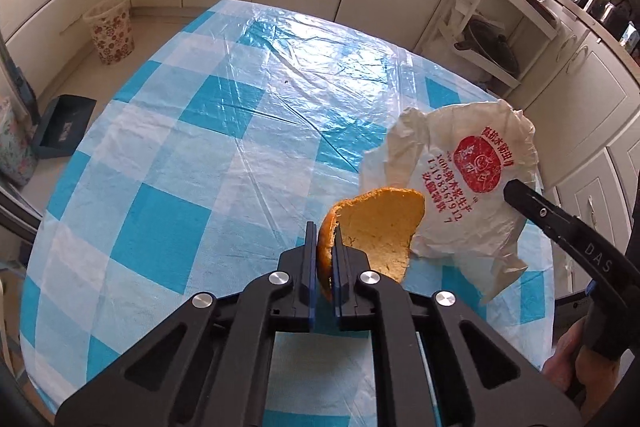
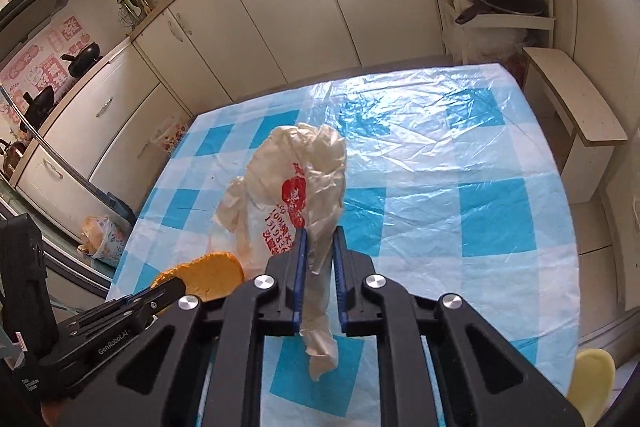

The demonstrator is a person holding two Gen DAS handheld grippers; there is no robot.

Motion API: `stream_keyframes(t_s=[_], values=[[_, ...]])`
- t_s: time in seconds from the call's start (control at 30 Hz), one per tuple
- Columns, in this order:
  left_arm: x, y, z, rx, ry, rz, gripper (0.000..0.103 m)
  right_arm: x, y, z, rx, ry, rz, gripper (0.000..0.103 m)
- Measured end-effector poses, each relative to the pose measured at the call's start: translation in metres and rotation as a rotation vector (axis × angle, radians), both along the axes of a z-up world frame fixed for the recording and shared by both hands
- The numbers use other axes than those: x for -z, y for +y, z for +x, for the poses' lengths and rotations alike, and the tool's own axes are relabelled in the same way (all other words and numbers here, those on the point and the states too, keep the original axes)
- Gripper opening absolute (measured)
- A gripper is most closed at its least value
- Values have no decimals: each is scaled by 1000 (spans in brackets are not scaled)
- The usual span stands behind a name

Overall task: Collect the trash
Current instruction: 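Grasp the small orange peel with the left tool while the right tool grasps the white bag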

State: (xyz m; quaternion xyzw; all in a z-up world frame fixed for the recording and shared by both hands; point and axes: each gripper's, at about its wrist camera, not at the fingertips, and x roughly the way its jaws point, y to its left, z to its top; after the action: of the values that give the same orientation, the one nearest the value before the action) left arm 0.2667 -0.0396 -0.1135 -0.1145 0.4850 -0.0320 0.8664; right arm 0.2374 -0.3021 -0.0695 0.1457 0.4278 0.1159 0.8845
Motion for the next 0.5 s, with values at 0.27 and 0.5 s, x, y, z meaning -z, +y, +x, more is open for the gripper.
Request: stream_keyframes(t_s=[0.27, 0.5], values=[[-22, -10, -35, 45, -54, 25, 6, -27, -46, -37, 61, -62, -22, 13], [-40, -40, -69, 117, -110, 71, 6, -35, -83, -69, 130, -79, -72, 13]])
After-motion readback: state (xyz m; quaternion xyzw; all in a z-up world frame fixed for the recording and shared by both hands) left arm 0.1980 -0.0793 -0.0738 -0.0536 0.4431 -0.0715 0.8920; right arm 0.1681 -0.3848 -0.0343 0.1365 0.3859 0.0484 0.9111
